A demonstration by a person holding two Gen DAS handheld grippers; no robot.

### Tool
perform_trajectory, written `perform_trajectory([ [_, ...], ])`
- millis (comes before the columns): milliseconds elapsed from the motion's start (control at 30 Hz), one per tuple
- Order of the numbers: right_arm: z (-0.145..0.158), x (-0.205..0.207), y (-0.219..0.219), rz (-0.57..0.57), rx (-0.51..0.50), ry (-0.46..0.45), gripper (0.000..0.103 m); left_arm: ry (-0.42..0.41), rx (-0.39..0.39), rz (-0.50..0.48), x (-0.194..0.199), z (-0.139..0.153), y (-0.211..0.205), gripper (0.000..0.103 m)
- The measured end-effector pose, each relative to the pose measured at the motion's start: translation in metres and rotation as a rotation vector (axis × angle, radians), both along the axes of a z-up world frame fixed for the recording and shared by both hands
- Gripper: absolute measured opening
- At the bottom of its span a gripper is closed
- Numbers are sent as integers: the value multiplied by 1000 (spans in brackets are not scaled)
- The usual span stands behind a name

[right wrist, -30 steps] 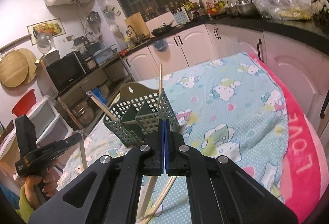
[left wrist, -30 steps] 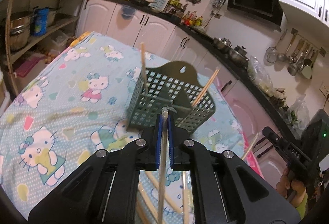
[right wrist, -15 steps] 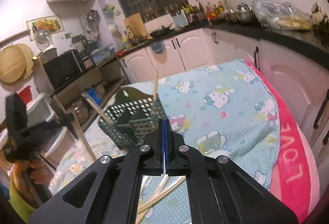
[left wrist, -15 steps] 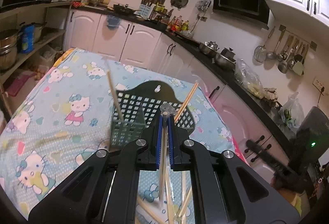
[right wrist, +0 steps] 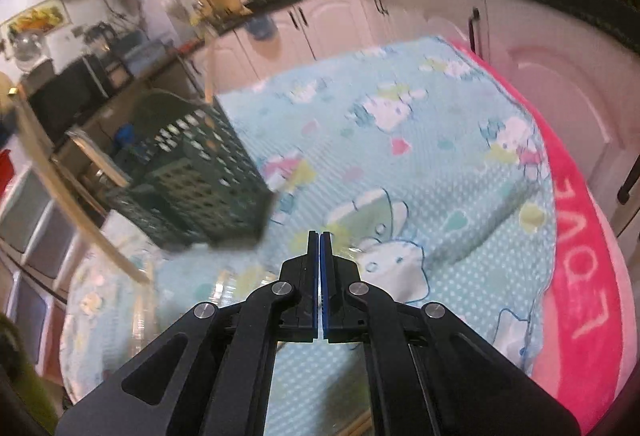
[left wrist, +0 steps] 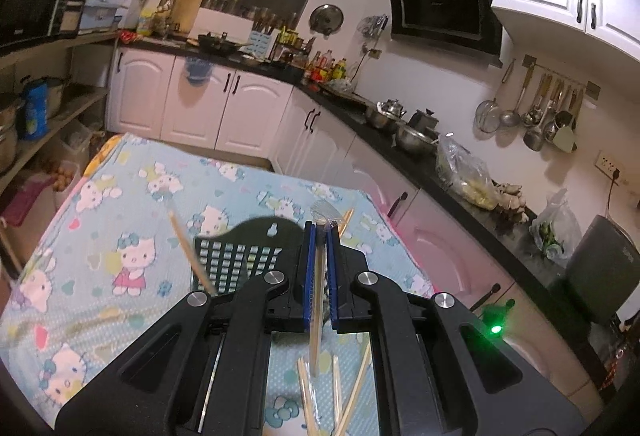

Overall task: Organize utensils
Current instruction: 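Lift both held chopsticks and carry them above the green holder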

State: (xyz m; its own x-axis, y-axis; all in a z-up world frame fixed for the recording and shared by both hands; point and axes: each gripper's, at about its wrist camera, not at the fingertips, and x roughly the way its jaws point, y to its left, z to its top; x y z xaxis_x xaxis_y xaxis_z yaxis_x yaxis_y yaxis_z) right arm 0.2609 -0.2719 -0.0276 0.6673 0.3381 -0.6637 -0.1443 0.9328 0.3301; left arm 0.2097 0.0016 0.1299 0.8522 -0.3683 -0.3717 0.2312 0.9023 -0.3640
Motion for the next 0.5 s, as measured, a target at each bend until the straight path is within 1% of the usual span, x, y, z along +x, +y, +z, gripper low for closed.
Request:
perform_trajectory([
  [33, -5, 4, 1, -2, -6, 19, 7, -7, 1, 2, 1, 3, 0, 1],
  [67, -10, 7, 2, -7, -17, 36, 16, -15, 2, 3, 2, 6, 0, 1],
  [133, -18, 14, 4, -10, -31, 56, 30, -36, 4, 10, 4, 15, 2, 1],
  [233, -26, 22, 8, -14, -55, 83, 32, -70, 14, 28, 8, 27, 5, 1],
  [333, -34, 31, 11, -26, -79, 117, 44, -101, 32, 53, 13, 38, 8, 1],
  [500, -41, 41, 17, -35, -124, 141, 43, -130, 53, 92, 25, 48, 14, 1],
])
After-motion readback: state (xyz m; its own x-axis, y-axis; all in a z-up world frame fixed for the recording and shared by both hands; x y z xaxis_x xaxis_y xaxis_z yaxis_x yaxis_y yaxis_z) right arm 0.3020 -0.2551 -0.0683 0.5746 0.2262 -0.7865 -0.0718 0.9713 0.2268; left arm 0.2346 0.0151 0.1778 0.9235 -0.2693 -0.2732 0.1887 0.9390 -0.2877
